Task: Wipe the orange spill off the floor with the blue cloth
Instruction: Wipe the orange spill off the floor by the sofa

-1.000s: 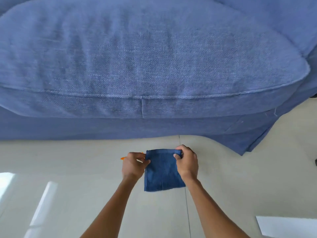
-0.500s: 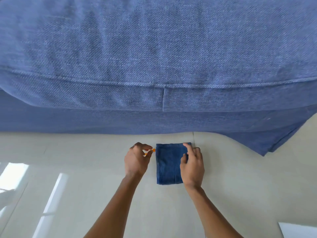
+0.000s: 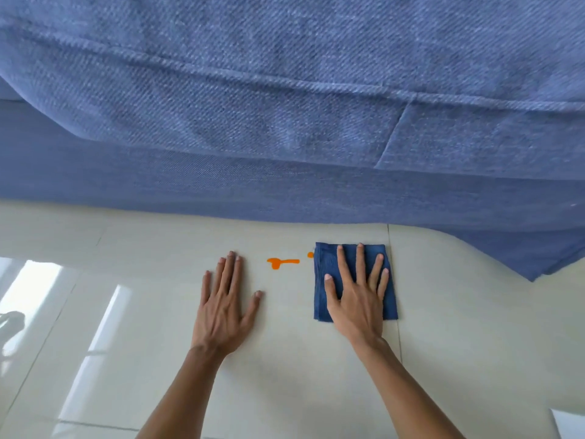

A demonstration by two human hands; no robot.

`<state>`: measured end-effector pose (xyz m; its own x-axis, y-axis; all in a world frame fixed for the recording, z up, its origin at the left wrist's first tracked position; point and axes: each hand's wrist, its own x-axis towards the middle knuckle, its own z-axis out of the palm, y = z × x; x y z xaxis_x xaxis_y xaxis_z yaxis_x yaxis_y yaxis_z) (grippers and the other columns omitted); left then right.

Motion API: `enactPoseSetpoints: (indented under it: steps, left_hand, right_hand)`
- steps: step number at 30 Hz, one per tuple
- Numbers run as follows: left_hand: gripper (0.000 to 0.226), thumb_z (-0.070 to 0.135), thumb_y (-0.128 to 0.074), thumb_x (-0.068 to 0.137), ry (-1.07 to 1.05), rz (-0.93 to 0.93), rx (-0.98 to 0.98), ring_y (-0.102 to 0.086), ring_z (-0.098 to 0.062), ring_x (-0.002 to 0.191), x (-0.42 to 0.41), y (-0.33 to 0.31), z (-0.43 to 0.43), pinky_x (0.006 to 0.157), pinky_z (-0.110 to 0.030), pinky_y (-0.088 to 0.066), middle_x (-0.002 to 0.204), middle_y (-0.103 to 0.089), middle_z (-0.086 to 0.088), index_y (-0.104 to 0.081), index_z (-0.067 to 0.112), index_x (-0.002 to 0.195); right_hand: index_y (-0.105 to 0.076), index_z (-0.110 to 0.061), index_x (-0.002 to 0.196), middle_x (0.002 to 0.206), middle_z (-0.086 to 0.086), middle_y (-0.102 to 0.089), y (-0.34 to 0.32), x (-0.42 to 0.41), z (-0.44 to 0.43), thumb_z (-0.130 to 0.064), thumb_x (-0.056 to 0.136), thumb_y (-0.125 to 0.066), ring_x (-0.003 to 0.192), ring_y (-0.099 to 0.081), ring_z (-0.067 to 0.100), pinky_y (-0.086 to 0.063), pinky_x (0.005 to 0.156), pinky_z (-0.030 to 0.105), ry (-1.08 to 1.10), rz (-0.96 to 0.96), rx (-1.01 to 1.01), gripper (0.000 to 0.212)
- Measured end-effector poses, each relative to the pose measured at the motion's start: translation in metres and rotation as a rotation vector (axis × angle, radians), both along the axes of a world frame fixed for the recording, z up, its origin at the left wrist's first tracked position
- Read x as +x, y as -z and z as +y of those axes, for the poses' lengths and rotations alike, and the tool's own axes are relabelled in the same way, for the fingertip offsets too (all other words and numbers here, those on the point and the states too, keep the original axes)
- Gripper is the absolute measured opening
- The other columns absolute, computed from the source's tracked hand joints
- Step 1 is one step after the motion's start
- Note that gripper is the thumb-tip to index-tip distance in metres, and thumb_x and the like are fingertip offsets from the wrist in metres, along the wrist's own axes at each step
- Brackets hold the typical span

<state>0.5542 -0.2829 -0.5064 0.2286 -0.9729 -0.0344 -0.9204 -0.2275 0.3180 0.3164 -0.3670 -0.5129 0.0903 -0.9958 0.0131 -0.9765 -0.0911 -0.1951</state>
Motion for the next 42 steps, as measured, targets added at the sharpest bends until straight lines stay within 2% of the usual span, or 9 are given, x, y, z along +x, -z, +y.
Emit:
enactPoseSetpoints:
  steps: [6,11,16,21,26,31,35,39,42]
  left_hand:
    - [0.078,0.057,-0.028,0.097,-0.015,0.01,0.008,0.005,-0.012,0.155,0.002,0.0,0.001,0.126,-0.035,0.001,0.168,0.004,0.005,-0.002,0.019,0.16]
    - [0.079,0.057,-0.031,0.096,-0.016,0.015,0.029,0.004,-0.013,0.155,0.002,0.001,-0.002,0.127,-0.036,-0.002,0.168,0.004,0.004,-0.003,0.018,0.16]
    - [0.08,0.058,-0.032,0.096,-0.02,0.036,0.026,0.003,-0.013,0.155,0.003,-0.001,-0.001,0.127,-0.037,-0.003,0.168,0.003,0.004,-0.005,0.019,0.16]
    - [0.079,0.058,-0.036,0.095,-0.041,0.048,0.011,-0.001,-0.013,0.155,0.003,-0.002,-0.002,0.126,-0.035,-0.003,0.168,-0.002,0.005,-0.011,0.02,0.159]
    - [0.079,0.059,-0.038,0.093,-0.06,0.065,0.011,-0.003,-0.011,0.155,0.003,-0.007,-0.003,0.127,-0.034,-0.003,0.168,-0.005,0.006,-0.015,0.021,0.159]
    - [0.08,0.059,-0.04,0.093,-0.065,0.058,0.005,-0.004,-0.011,0.155,0.004,-0.004,-0.004,0.126,-0.032,-0.002,0.168,-0.006,0.006,-0.015,0.021,0.159]
    - [0.08,0.06,-0.04,0.093,-0.062,0.063,0.015,-0.004,-0.012,0.155,0.003,-0.007,-0.004,0.126,-0.033,-0.003,0.168,-0.005,0.006,-0.015,0.021,0.159]
    - [0.081,0.059,-0.042,0.092,-0.063,0.063,0.008,-0.006,-0.012,0.155,0.004,-0.003,-0.005,0.126,-0.034,-0.005,0.168,-0.007,0.006,-0.017,0.021,0.159]
    - [0.081,0.059,-0.041,0.092,-0.057,0.06,0.007,-0.006,-0.013,0.155,0.006,-0.002,-0.005,0.126,-0.036,-0.006,0.168,-0.006,0.005,-0.015,0.021,0.159]
  right_hand:
    - [-0.013,-0.032,0.161,0.171,0.01,-0.008,0.002,0.006,0.01,-0.055,0.099,-0.022,0.154,0.0,0.049,-0.004,0.125,0.061,0.031,0.039,0.05,0.068]
    - [-0.011,-0.037,0.161,0.171,0.012,-0.006,0.005,0.034,-0.014,-0.057,0.1,-0.022,0.151,0.004,0.056,0.001,0.123,0.065,0.148,0.006,0.067,0.065]
    - [-0.009,-0.042,0.16,0.172,0.006,-0.002,-0.004,0.001,0.009,-0.06,0.099,-0.018,0.155,0.005,0.047,0.0,0.126,0.059,-0.013,0.044,0.095,0.064]
    - [-0.007,-0.041,0.16,0.171,0.008,-0.001,-0.004,0.055,-0.025,-0.056,0.099,-0.018,0.153,0.01,0.05,0.006,0.123,0.064,0.238,-0.034,0.13,0.063]
    - [-0.015,-0.042,0.159,0.172,0.004,-0.006,-0.004,0.031,-0.002,-0.057,0.099,-0.021,0.155,0.002,0.047,-0.001,0.125,0.06,-0.06,0.028,0.075,0.062]
    - [-0.013,-0.042,0.159,0.171,0.006,-0.005,-0.004,0.08,-0.026,-0.053,0.099,-0.021,0.154,0.005,0.049,0.003,0.124,0.062,0.176,-0.058,0.105,0.062]
    - [-0.017,-0.041,0.159,0.171,0.005,-0.009,-0.003,0.049,-0.007,-0.055,0.1,-0.025,0.155,-0.001,0.047,-0.004,0.125,0.06,-0.111,0.021,0.046,0.061]
    - [-0.014,-0.042,0.159,0.172,0.006,-0.004,-0.004,0.082,-0.033,-0.051,0.099,-0.025,0.154,0.004,0.048,0.0,0.124,0.062,0.137,-0.071,0.111,0.061]
    - [-0.015,-0.041,0.159,0.171,0.008,-0.005,-0.002,0.083,-0.01,-0.051,0.101,-0.026,0.154,0.002,0.048,-0.002,0.125,0.06,-0.069,-0.037,0.063,0.06]
